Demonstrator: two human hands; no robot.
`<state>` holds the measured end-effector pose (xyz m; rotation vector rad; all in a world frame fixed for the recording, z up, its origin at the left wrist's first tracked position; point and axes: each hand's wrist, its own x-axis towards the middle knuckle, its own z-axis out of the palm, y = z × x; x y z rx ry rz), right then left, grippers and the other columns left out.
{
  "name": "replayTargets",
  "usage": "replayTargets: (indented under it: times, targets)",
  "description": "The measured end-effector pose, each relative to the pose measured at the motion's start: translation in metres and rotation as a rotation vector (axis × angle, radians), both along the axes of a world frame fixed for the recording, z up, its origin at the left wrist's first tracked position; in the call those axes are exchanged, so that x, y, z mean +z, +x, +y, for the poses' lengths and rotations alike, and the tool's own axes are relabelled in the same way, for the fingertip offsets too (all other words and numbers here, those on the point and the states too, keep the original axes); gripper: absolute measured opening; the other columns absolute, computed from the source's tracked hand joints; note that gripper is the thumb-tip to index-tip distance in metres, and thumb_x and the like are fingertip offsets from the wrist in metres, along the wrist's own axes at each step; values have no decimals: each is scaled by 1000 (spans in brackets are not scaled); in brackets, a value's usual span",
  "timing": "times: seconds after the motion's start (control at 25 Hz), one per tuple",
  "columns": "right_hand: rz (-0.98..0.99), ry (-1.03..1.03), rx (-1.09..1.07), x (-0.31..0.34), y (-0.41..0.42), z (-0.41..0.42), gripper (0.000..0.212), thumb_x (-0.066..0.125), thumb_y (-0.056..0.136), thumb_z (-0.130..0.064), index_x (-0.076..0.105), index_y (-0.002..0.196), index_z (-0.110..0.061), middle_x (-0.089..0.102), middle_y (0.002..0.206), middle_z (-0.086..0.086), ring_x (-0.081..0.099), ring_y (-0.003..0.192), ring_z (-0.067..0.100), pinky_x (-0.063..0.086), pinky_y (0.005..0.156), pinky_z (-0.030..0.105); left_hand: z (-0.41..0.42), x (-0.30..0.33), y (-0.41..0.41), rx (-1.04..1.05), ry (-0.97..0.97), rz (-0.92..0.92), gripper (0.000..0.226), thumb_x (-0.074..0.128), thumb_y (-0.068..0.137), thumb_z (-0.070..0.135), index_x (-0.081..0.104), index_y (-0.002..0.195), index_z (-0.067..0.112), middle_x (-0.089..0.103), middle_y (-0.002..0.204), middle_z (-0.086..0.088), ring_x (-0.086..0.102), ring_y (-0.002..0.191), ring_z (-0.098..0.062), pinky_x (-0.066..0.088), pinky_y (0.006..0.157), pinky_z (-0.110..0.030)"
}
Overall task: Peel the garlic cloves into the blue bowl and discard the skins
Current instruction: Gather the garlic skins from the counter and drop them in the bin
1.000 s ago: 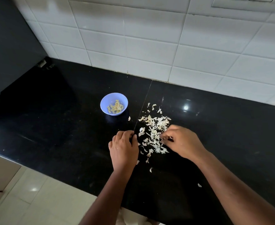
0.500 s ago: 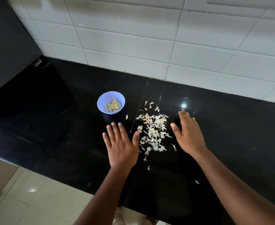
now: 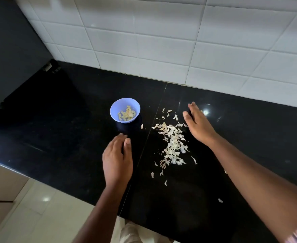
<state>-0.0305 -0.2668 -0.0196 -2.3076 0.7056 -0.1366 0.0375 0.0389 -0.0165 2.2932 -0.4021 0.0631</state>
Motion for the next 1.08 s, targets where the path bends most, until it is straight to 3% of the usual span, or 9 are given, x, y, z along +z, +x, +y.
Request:
replayTargets:
  times: [0.16,0.28,0.4,0.52,0.64,0.8,0.96,1.0,1.08]
  targets:
    - [59,-189,265,-5,41,11,81,16,102,-66,23,165,-16,14,174,4,3,161,16,-3,131,38,2,-8,7,-45,360,151,71,26,106,59,37,161,17,20,174,-5,4,163,-20,-3,132,-42]
    - [28,-239,365,-11,37,22,81,12,101,-66,33,162,-18,22,172,0,6,160,12,-1,130,33,-23,-14,-7,-243,430,48,64,32,107,58,33,163,26,12,176,0,-7,163,-18,-14,129,-40]
    - [-16,-161,395,-14,20,24,71,17,106,-60,41,158,-18,31,169,-2,14,159,9,6,132,36,-63,-17,-20,-371,382,-9,55,37,108,55,41,159,33,18,175,3,-4,163,-17,-9,131,-46]
    - [-64,-31,334,-15,5,27,60,23,110,-54,47,155,-22,41,164,-9,20,156,-1,10,131,34,-96,-22,-28,-415,332,-84,46,49,105,55,56,147,38,38,168,2,14,162,-22,2,131,-51]
    - [-88,23,289,-13,-9,35,71,17,105,-65,51,153,-25,46,160,-13,22,153,-7,11,130,29,-109,-28,-31,-356,283,-171,28,66,98,46,74,123,36,61,149,5,41,151,-21,22,127,-52]
    - [-113,45,250,-16,-24,42,74,14,103,-72,54,150,-31,48,158,-16,24,152,-7,14,130,31,-106,-30,-36,-310,172,-260,15,76,93,28,77,106,23,73,120,6,61,128,-20,41,113,-48]
    - [-125,270,103,-17,-36,49,42,37,108,-57,60,140,-45,47,158,-15,23,156,7,21,129,43,-94,-23,-35,-187,35,-196,19,64,101,34,77,104,21,72,111,7,60,118,-19,43,103,-44]
    - [-201,277,70,-16,-37,54,36,44,108,-52,65,136,-43,52,155,-15,30,154,9,25,128,46,-88,-21,-35,-161,38,-187,24,60,102,37,77,104,21,72,111,7,59,116,-19,42,101,-44]
    - [-347,93,25,-11,-40,61,29,56,104,-44,69,130,-40,57,146,-20,46,145,11,36,121,53,-80,-16,-35,-136,55,-156,28,55,104,40,76,105,21,71,111,8,59,114,-19,40,99,-43]
